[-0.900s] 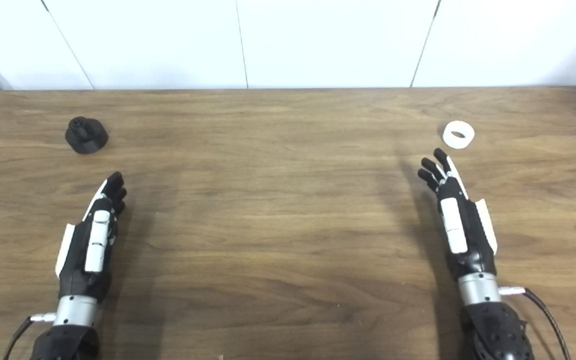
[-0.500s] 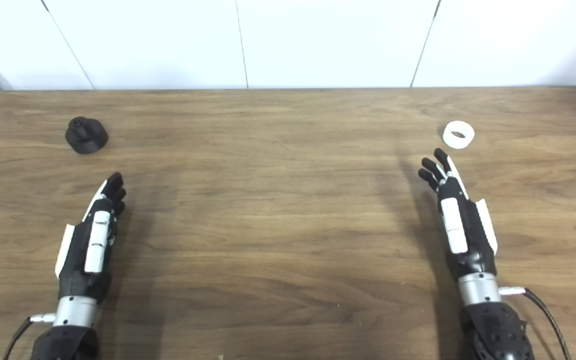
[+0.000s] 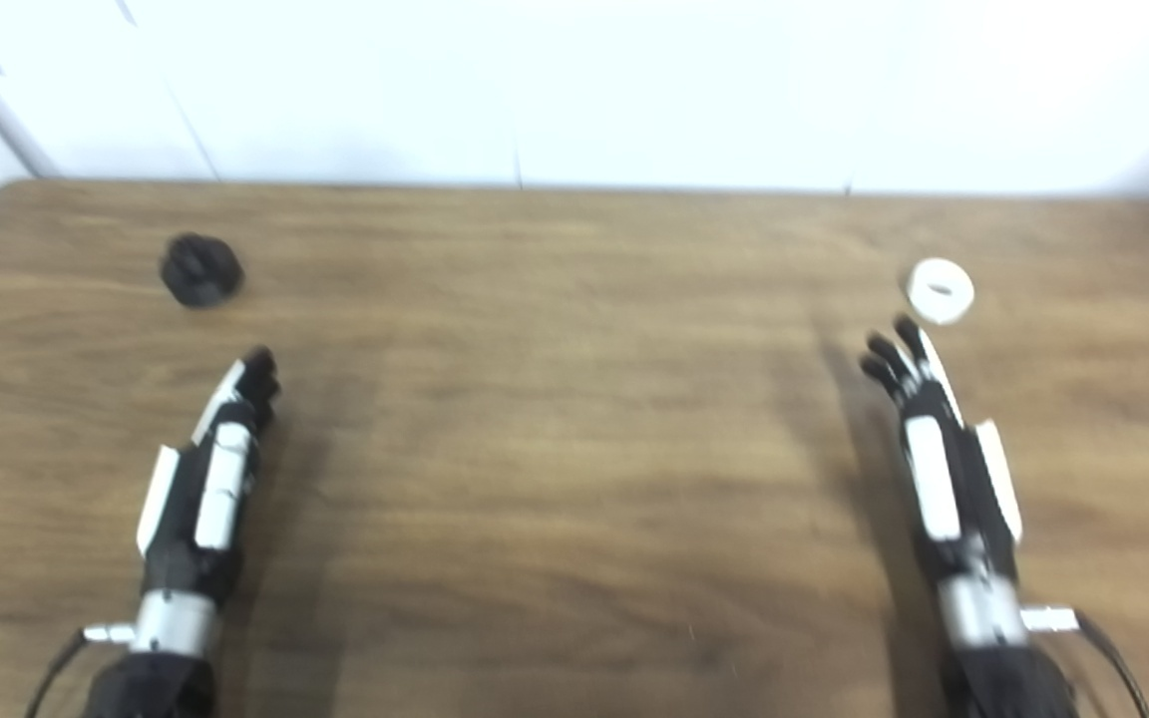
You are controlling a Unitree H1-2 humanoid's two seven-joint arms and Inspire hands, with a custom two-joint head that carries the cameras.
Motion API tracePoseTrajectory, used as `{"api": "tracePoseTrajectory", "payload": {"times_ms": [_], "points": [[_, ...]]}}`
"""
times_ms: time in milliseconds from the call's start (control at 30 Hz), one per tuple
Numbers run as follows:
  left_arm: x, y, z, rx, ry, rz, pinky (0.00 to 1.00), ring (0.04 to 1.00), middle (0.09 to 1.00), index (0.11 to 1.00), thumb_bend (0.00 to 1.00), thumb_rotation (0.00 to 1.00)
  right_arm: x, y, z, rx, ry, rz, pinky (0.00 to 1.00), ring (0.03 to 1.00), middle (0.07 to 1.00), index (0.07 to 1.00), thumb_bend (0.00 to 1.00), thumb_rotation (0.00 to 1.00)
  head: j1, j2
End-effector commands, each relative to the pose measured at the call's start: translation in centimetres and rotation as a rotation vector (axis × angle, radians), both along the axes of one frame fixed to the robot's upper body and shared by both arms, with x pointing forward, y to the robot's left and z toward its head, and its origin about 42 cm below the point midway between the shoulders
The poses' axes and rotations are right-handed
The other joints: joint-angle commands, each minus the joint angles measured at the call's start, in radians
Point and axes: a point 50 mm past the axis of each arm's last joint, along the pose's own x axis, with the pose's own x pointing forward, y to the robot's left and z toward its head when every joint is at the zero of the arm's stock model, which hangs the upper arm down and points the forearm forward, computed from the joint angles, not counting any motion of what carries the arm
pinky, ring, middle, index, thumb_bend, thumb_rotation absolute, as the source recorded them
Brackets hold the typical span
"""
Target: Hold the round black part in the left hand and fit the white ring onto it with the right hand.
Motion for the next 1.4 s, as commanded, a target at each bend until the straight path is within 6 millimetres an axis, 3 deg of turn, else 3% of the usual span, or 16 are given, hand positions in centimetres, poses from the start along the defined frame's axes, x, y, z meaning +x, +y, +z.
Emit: {"api": "tracePoseTrajectory", "payload": {"times_ms": [0,200,433,867,1000,1233,1367], "points": [[-2.2,-1.1,-1.2,-0.039,0.027,0.023,1.0,0.981,0.975,0.963,0.46,0.91,-1.8,-1.4,-3.3,0.004,0.103,-0.025,1.0,0.902,0.913,0.973,0.51,1.0,0.006,-0.003],[-2.3,-1.7,-1.7,-0.028,0.042,0.028,1.0,0.995,0.979,0.964,0.51,0.91,-1.8,-2.0,-3.8,0.001,0.121,-0.027,1.0,0.9,0.908,0.969,0.51,1.0,0.038,-0.041],[-2.5,-2.1,-2.2,-0.027,0.042,0.035,1.0,0.987,0.97,0.962,0.47,0.91,-1.8,-2.2,-4.3,0.011,0.129,-0.028,1.0,0.906,0.912,0.971,0.5,1.0,0.057,-0.083],[-2.6,-2.2,-2.5,-0.025,0.048,0.037,1.0,0.993,0.97,0.96,0.46,0.88,-1.9,-2.1,-4.4,0.014,0.142,-0.023,1.0,0.908,0.922,0.981,0.45,1.0,0.053,-0.093],[-2.6,-2.3,-2.4,-0.045,0.045,0.051,1.0,0.993,0.968,0.955,0.47,0.81,-2.0,-2.2,-4.4,0.008,0.151,-0.027,1.0,0.909,0.923,0.986,0.45,1.0,0.051,-0.091],[-2.8,-1.6,-0.6,0.02,0.039,0.097,0.99,0.967,0.951,0.947,0.56,0.46,-2.0,-2.2,-4.6,0.004,0.136,-0.029,1.0,0.893,0.91,0.977,0.47,1.0,0.049,-0.083],[-2.3,-0.4,1.0,0.104,0.026,0.137,0.96,0.948,0.941,0.941,0.62,0.36,-2.1,-2.2,-4.5,-0.001,0.132,-0.029,1.0,0.887,0.908,0.977,0.47,1.0,0.048,-0.08]]}}
